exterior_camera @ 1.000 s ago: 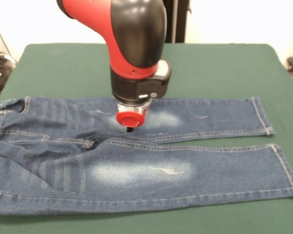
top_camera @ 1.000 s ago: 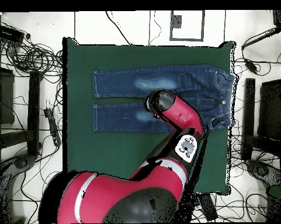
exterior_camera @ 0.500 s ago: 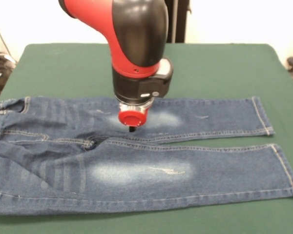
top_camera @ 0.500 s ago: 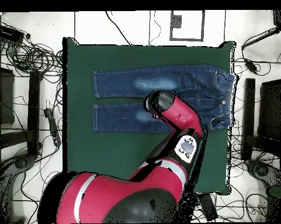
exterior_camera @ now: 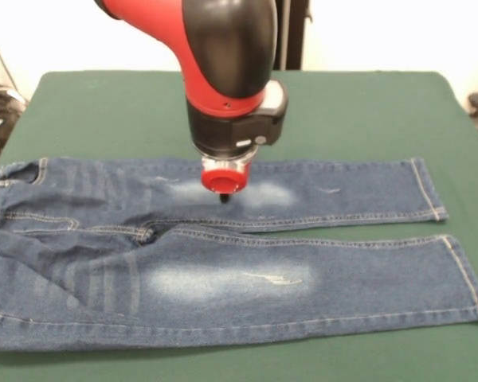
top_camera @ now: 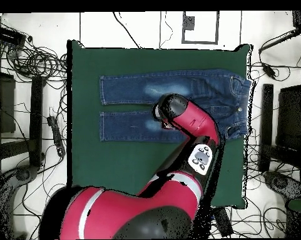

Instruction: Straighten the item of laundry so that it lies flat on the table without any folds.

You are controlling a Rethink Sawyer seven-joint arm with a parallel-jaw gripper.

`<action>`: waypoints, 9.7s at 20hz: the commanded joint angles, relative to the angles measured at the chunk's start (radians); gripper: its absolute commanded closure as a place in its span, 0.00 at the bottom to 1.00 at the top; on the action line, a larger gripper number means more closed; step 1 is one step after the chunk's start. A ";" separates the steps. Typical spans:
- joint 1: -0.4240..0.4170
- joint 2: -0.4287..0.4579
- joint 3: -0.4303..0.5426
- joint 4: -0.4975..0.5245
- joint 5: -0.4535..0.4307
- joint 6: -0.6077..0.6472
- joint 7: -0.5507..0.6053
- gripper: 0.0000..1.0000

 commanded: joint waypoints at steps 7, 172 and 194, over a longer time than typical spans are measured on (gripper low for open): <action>-0.074 -0.042 0.026 -0.169 -0.170 0.379 0.041 1.00; -0.642 0.542 -1.362 -1.305 1.009 0.639 -0.385 1.00; -0.767 0.667 -1.774 -1.286 1.487 0.430 -0.995 1.00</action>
